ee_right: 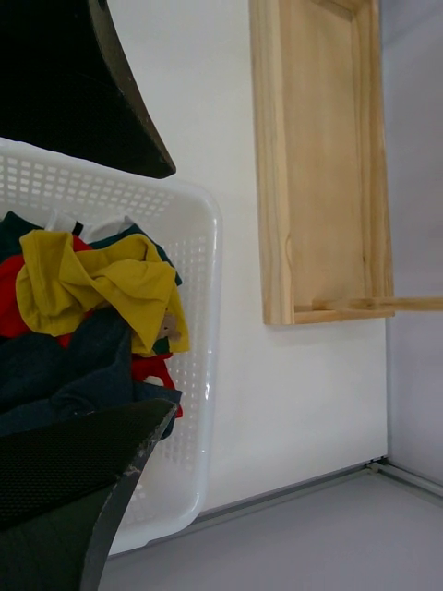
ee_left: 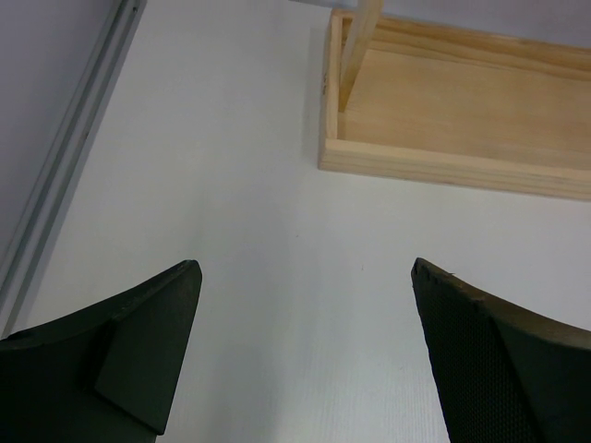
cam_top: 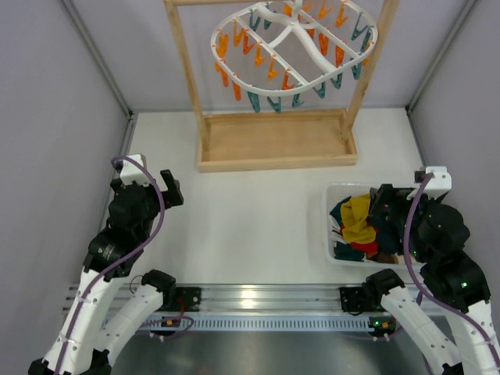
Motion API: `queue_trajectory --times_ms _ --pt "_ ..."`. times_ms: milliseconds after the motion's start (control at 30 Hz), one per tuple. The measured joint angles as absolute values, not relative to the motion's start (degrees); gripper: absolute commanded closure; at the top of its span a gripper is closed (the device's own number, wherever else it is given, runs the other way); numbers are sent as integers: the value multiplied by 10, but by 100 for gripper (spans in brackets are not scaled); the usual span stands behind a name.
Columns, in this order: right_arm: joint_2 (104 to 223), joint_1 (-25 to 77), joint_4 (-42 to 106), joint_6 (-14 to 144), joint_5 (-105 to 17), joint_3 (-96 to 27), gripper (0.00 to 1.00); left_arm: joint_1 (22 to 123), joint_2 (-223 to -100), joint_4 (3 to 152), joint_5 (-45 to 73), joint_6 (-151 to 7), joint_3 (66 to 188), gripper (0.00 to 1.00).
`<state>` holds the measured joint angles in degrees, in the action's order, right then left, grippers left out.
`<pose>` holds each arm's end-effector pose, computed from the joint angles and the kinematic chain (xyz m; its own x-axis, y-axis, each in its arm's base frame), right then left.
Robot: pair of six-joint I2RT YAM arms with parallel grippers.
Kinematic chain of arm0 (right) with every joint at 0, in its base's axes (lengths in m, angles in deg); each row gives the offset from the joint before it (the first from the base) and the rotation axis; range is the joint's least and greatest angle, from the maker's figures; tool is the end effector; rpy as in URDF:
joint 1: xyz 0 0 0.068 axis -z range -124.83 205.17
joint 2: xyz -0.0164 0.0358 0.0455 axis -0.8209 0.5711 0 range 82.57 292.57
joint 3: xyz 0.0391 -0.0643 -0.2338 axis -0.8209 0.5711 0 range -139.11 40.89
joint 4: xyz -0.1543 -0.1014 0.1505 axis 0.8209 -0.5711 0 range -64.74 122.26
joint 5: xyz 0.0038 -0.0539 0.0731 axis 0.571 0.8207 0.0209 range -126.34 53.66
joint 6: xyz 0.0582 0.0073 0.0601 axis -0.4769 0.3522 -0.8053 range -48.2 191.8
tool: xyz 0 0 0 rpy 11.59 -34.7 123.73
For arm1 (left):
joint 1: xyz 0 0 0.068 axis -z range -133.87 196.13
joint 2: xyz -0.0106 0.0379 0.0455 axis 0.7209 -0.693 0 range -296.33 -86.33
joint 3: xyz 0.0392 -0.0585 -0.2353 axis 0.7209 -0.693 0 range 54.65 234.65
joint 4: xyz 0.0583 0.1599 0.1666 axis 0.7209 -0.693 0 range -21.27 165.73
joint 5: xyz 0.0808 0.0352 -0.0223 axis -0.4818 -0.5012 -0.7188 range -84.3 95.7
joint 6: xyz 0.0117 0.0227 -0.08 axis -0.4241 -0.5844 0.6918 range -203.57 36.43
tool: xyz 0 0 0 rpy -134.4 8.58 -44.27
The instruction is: Remove the socks clipped to the hanger
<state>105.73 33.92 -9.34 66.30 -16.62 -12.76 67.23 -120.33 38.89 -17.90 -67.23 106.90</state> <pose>0.1050 0.0141 0.3420 -0.1821 0.0260 -0.9829 -0.0154 0.9995 0.0293 0.1493 -0.0260 0.3261 -0.2785 -0.1688 -0.9455 -0.1068 0.9838 -0.1442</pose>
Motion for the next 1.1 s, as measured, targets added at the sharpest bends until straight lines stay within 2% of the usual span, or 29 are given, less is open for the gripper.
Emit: queue_trajectory --times_ms 1100 --pt "1039 339 -93 663 -164 -128 1 672 -1199 393 -177 -672 1066 1"
